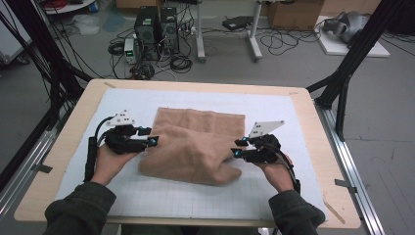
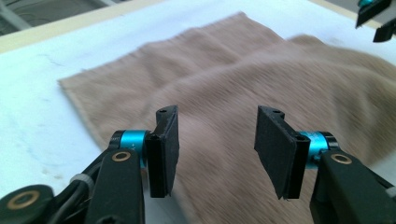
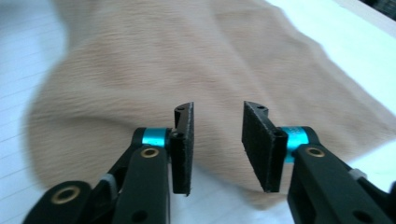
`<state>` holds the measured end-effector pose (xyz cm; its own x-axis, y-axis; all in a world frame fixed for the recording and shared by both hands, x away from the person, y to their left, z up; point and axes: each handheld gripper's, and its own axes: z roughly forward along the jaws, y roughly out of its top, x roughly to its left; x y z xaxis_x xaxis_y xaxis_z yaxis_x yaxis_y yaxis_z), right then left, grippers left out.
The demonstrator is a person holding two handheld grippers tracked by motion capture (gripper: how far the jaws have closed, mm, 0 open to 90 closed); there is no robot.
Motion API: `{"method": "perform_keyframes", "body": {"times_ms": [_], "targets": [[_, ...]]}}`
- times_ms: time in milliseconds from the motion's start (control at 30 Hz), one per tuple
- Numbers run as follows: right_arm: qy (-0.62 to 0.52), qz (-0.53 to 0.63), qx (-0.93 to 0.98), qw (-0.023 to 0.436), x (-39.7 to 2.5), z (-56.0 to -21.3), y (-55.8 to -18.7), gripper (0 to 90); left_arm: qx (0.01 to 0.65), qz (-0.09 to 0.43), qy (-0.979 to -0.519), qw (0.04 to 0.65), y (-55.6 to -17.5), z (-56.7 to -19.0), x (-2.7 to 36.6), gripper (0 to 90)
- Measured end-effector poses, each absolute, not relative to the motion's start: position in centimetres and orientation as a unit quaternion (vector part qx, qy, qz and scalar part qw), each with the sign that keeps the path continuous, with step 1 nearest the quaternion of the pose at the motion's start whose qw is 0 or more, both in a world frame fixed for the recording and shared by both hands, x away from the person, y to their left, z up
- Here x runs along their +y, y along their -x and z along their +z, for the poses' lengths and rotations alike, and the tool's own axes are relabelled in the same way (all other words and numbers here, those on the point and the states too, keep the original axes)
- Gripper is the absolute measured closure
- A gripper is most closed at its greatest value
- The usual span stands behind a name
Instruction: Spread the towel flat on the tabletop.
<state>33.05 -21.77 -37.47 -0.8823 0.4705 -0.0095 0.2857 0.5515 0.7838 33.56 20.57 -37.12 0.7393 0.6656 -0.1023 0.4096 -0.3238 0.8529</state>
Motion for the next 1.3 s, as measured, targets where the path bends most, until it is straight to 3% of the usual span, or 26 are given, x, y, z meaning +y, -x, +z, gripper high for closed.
{"method": "perform_keyframes", "body": {"times_ms": [67,100,333,367,400,433,467,567,667,867,1133,1300], "targets": [[-0.209,0.420,0.877,0.110,-21.5,-37.6,-32.6,61.7,0.328,0.127,-0.809,0.472,-32.6,-37.5,20.3,48.2],[-0.186,0.420,0.883,0.100,-21.1,-37.8,-31.8,59.5,0.323,0.121,-0.812,0.470,-32.2,-37.8,20.1,42.7],[-0.154,0.423,0.890,0.078,-19.8,-38.9,-31.1,51.0,0.295,0.086,-0.834,0.459,-31.0,-39.9,19.2,39.9],[-0.162,0.422,0.889,0.076,-19.4,-39.4,-31.5,52.0,0.293,0.079,-0.837,0.455,-31.1,-40.3,19.0,46.8],[-0.162,0.422,0.889,0.076,-19.4,-39.4,-31.5,52.0,0.291,0.072,-0.841,0.449,-31.2,-40.6,18.8,46.8],[-0.165,0.423,0.888,0.072,-18.8,-39.8,-32.0,61.2,0.283,0.072,-0.849,0.441,-31.3,-40.9,18.5,62.9],[-0.165,0.423,0.888,0.072,-18.8,-39.8,-32.0,61.2,0.279,0.077,-0.854,0.432,-31.3,-41.1,18.3,62.9],[-0.161,0.417,0.892,0.074,-17.8,-40.1,-33.1,83.4,0.287,0.081,-0.851,0.432,-31.9,-41.2,18.0,76.9],[-0.180,0.416,0.888,0.076,-17.9,-39.7,-34.2,85.3,0.304,0.092,-0.841,0.437,-32.8,-40.9,18.2,78.5],[-0.229,0.394,0.885,0.095,-18.7,-39.0,-36.9,85.5,0.349,0.111,-0.813,0.454,-35.8,-40.1,18.0,78.7],[-0.289,0.357,0.885,0.075,-19.3,-41.6,-39.9,85.8,0.385,0.104,-0.803,0.443,-39.3,-41.4,16.0,77.4],[-0.279,0.368,0.883,0.080,-19.4,-41.2,-39.6,83.9,0.378,0.113,-0.807,0.439,-38.7,-40.7,16.7,66.8]]}}
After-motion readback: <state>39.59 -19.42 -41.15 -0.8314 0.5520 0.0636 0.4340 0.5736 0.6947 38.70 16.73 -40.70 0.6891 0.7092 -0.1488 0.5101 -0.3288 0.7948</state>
